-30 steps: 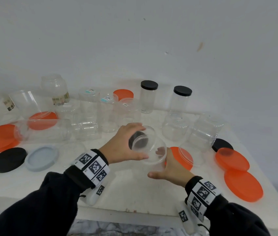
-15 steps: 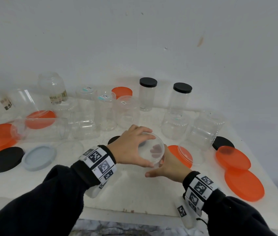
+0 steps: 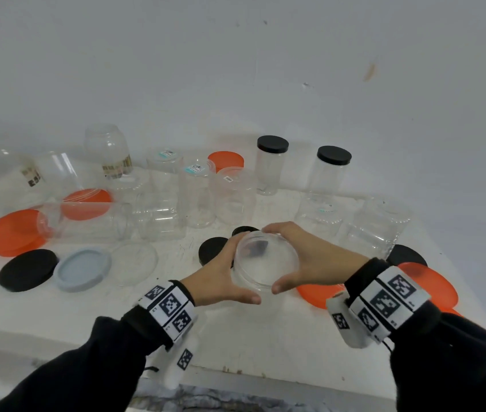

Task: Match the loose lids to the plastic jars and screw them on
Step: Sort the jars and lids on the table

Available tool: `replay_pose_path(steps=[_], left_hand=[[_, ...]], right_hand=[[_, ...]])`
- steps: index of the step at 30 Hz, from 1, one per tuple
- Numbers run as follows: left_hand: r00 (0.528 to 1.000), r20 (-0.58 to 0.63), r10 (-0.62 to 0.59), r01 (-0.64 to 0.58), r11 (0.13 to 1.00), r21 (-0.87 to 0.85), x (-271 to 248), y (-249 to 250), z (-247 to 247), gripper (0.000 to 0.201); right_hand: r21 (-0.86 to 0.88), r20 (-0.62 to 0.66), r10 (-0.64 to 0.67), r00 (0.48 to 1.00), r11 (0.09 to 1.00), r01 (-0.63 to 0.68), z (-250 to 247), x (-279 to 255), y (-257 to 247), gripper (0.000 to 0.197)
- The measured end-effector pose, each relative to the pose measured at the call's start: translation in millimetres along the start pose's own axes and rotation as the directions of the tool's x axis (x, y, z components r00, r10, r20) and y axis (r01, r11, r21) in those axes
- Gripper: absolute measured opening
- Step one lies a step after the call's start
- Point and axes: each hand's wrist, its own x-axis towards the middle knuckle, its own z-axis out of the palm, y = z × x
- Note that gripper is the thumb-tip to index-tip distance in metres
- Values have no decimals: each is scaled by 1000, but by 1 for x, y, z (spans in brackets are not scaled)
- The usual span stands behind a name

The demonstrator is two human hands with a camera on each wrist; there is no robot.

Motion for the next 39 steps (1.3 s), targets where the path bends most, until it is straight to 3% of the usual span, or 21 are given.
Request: replay_pose_path(steps=[4, 10, 17, 25, 28, 31, 39], left_hand=[[999, -39, -26, 25, 999, -42, 2, -4, 3, 98], [997, -62, -50, 47, 998, -48, 4, -10, 3, 98], [994, -84, -66, 61, 996, -66, 3, -11, 4, 97], [993, -114, -30, 26, 999, -40, 2, -6, 6, 87], [994, -111, -25, 20, 999, -45, 1, -5, 6, 86], [993, -114, -26, 20, 998, -59, 1, -6, 6, 85], [995, -98, -34, 27, 997, -73, 2, -9, 5, 88]], right_hand=[[-290, 129, -16, 992, 955, 54, -3, 12, -23, 89], [-443, 224, 22, 974, 893, 82, -4, 22, -36, 92], [-459, 277, 44, 960, 883, 92, -8, 25, -39, 92], [-547, 75, 81, 994, 837, -27, -1, 22, -43, 82], [-550, 137, 114, 984, 835, -20, -3, 21, -40, 88], [-516, 264, 69, 962, 852, 81, -6, 19, -38, 95], [-461, 277, -6, 961, 877, 139, -8, 22, -31, 86]])
